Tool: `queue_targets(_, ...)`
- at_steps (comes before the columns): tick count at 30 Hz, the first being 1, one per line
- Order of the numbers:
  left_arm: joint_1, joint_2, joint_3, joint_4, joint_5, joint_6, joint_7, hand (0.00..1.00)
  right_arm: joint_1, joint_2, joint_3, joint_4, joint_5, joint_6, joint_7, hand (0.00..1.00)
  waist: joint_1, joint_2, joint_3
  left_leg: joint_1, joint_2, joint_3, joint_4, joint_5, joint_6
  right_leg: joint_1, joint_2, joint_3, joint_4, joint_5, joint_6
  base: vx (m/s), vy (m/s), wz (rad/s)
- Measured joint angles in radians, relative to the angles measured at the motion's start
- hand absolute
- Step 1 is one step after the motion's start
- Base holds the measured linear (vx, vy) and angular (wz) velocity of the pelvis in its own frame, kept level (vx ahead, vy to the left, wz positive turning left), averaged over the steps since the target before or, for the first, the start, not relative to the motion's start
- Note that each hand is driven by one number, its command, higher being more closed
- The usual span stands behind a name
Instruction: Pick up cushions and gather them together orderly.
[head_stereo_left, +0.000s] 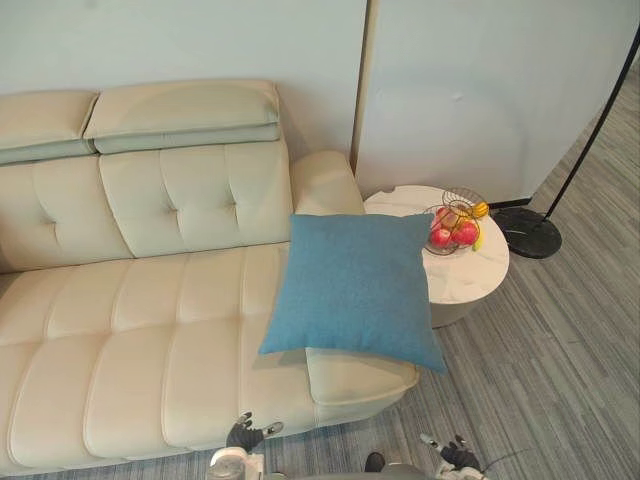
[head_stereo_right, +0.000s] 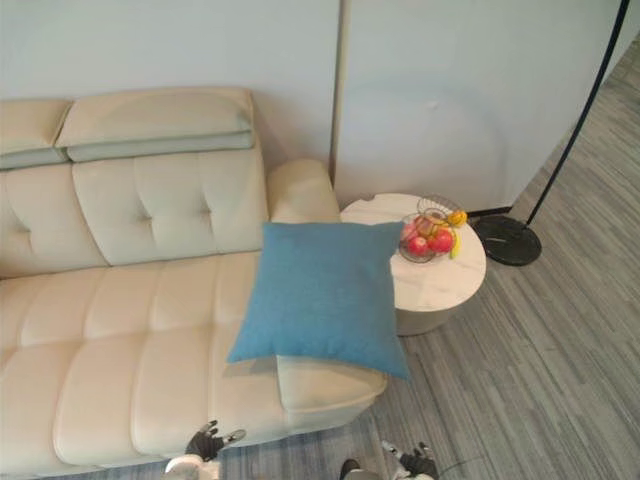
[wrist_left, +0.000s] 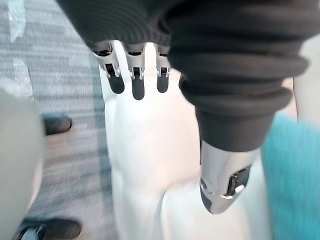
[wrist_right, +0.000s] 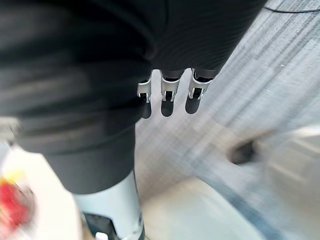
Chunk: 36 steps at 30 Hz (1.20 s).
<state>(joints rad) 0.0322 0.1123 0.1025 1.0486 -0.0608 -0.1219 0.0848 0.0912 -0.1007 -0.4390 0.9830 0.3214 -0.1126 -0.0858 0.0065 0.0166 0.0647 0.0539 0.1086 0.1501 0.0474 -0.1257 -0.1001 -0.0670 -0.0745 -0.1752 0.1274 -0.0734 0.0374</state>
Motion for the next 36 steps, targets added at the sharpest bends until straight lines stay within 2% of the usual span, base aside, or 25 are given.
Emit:
queue_targets(3, 0.000, 0.057, 0.061, -0.070, -0.036, -0.001, 0.004, 0.00, -0.006, -0.072, -0.100, -0.077, 0.009, -0.002, -0.003, 0.00, -0.003, 0.000, 0.000, 0.000, -0.003, 0.000, -0.007, 0.004, 0.004, 0.006, 0.000, 0.002, -0.022, 0.013, -0.001, 0.00, 0.010, -0.01)
queue_targets(5, -0.001, 0.107, 0.115, -0.143, -0.071, -0.008, 0.014, 0.00, -0.008, -0.158, -0.149, -0.169, 0.016, -0.013, -0.011, 0.00, -0.012, 0.001, -0.001, -0.002, -0.006, -0.001, -0.017, 0.009, 0.006, 0.013, 0.001, 0.002, -0.053, 0.031, 0.003, 0.00, 0.000, 0.00)
queue_targets(8, -0.004, 0.149, 0.149, -0.212, -0.105, -0.022, 0.025, 0.00, -0.024, -0.237, -0.178, -0.268, 0.017, -0.033, -0.016, 0.00, -0.022, 0.003, -0.004, -0.007, -0.012, -0.002, -0.044, 0.025, 0.011, 0.011, 0.001, 0.006, -0.092, 0.055, 0.005, -0.01, 0.004, -0.01)
queue_targets(11, -0.019, 0.173, 0.153, -0.259, -0.131, -0.028, 0.031, 0.00, -0.065, -0.262, -0.173, -0.322, 0.068, -0.044, -0.019, 0.00, -0.023, 0.003, -0.005, -0.026, -0.016, 0.000, -0.046, 0.030, 0.012, -0.004, 0.002, 0.012, -0.122, 0.078, 0.004, 0.01, 0.008, -0.05)
queue_targets(13, -0.030, 0.177, 0.150, -0.287, -0.142, -0.029, 0.041, 0.00, -0.085, -0.265, -0.125, -0.362, 0.109, -0.048, -0.016, 0.00, -0.025, 0.003, -0.005, -0.034, -0.017, 0.000, -0.045, 0.030, 0.012, -0.006, 0.003, 0.014, -0.137, 0.088, 0.005, 0.02, 0.008, -0.06)
queue_targets(16, -0.059, 0.194, 0.115, -0.354, -0.181, -0.041, 0.046, 0.00, -0.127, -0.274, 0.019, -0.444, 0.154, -0.053, 0.015, 0.00, -0.025, 0.003, -0.005, -0.056, -0.019, 0.000, -0.044, 0.030, 0.012, -0.017, 0.004, 0.016, -0.163, 0.106, 0.004, 0.00, 0.002, -0.03)
queue_targets(21, -0.151, 0.200, 0.042, -0.423, -0.208, -0.064, 0.046, 0.00, -0.260, -0.291, 0.209, -0.497, 0.153, -0.059, 0.070, 0.00, -0.017, 0.003, 0.004, -0.124, -0.025, 0.001, -0.042, 0.041, 0.020, -0.074, 0.001, 0.023, -0.190, 0.139, -0.002, -0.01, -0.001, -0.02)
queue_targets(25, -0.262, 0.201, -0.016, -0.449, -0.218, -0.071, 0.046, 0.00, -0.356, -0.292, 0.315, -0.537, 0.151, -0.059, 0.086, 0.00, -0.007, 0.002, 0.046, -0.180, -0.025, -0.004, -0.021, 0.042, 0.022, -0.116, -0.002, 0.048, -0.199, 0.175, -0.012, -0.03, 0.007, 0.00)
queue_targets(30, -0.450, 0.219, -0.069, -0.443, -0.219, -0.072, 0.049, 0.00, -0.518, -0.292, 0.388, -0.533, 0.149, -0.059, 0.082, 0.00, 0.000, -0.002, 0.149, -0.291, -0.030, -0.005, 0.044, 0.043, 0.024, -0.206, -0.013, 0.081, -0.193, 0.236, -0.017, -0.09, 0.034, -0.03)
queue_targets(34, -0.573, 0.234, -0.084, -0.379, -0.219, -0.072, 0.085, 0.00, -0.592, -0.285, 0.409, -0.519, 0.148, -0.059, 0.035, 0.00, 0.002, -0.003, 0.213, -0.359, -0.036, -0.004, 0.085, 0.045, 0.032, -0.268, -0.022, 0.101, -0.173, 0.258, -0.013, -0.08, 0.037, -0.02)
queue_targets(36, -0.613, 0.239, -0.086, -0.345, -0.220, -0.072, 0.092, 0.00, -0.626, -0.274, 0.402, -0.491, 0.148, -0.073, 0.011, 0.00, 0.002, -0.003, 0.235, -0.399, -0.033, -0.006, 0.117, 0.044, 0.034, -0.310, -0.023, 0.108, -0.138, 0.258, -0.013, -0.08, 0.012, -0.02)
